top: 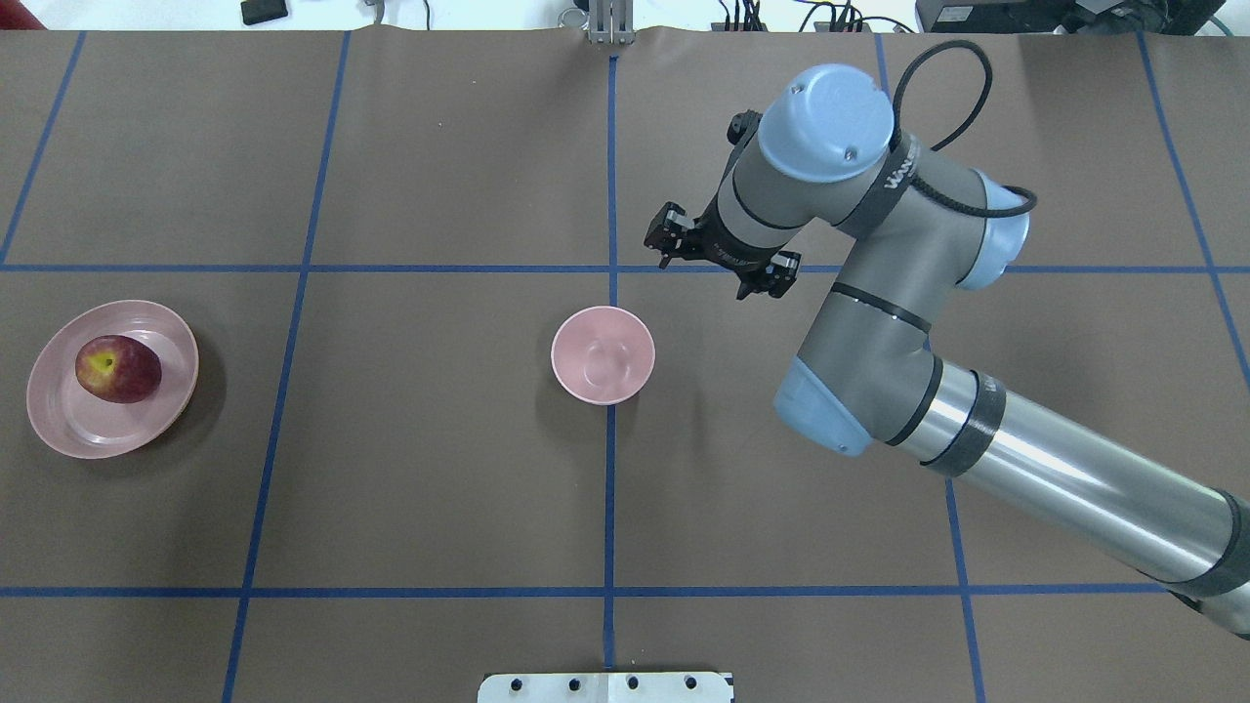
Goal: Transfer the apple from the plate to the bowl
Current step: 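Set the pink bowl down, open the right gripper and withdraw the right arm, then move the left gripper down over the red apple on the pink plate, then close the left gripper around the red apple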
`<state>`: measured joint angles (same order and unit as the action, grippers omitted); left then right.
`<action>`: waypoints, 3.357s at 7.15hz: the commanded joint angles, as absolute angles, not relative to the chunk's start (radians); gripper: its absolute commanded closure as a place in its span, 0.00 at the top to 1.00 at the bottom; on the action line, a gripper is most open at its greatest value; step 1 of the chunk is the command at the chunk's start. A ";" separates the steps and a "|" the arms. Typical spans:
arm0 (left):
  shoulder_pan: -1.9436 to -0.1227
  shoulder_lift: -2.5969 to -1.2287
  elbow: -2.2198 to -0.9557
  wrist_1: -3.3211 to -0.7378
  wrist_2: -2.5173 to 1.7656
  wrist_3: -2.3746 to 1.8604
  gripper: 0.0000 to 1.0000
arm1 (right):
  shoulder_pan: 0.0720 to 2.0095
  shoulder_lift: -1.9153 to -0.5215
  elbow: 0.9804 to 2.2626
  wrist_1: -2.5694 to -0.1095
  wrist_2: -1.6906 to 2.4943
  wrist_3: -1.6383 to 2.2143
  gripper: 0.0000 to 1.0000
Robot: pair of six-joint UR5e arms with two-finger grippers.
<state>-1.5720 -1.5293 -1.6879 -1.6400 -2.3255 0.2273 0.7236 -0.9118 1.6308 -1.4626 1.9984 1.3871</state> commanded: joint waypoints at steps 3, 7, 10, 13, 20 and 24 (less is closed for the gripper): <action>-1.565 -1.553 -1.687 -1.713 -2.364 0.233 0.99 | 1.100 -1.121 1.596 -1.537 2.195 0.620 1.00; -1.479 -1.539 -1.710 -1.825 -2.430 0.022 0.99 | 1.359 -1.392 1.591 -1.522 2.281 0.125 1.00; -1.219 -1.528 -1.862 -1.839 -2.250 -0.427 0.99 | 1.410 -1.480 1.598 -1.506 2.284 0.051 1.00; -0.996 -1.525 -1.910 -1.938 -2.156 -0.680 0.99 | 1.411 -1.485 1.597 -1.506 2.284 0.057 1.00; -0.928 -1.506 -1.769 -2.071 -2.098 -0.627 0.99 | 1.410 -1.489 1.595 -1.506 2.284 0.058 1.00; -0.925 -1.565 -1.668 -2.071 -2.097 -0.618 0.99 | 1.410 -1.488 1.592 -1.506 2.284 0.058 1.00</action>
<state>-0.9265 -1.5579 -1.6933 -2.0703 -2.0974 -0.6232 1.4097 -1.4881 1.5930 -1.5060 2.2841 0.0583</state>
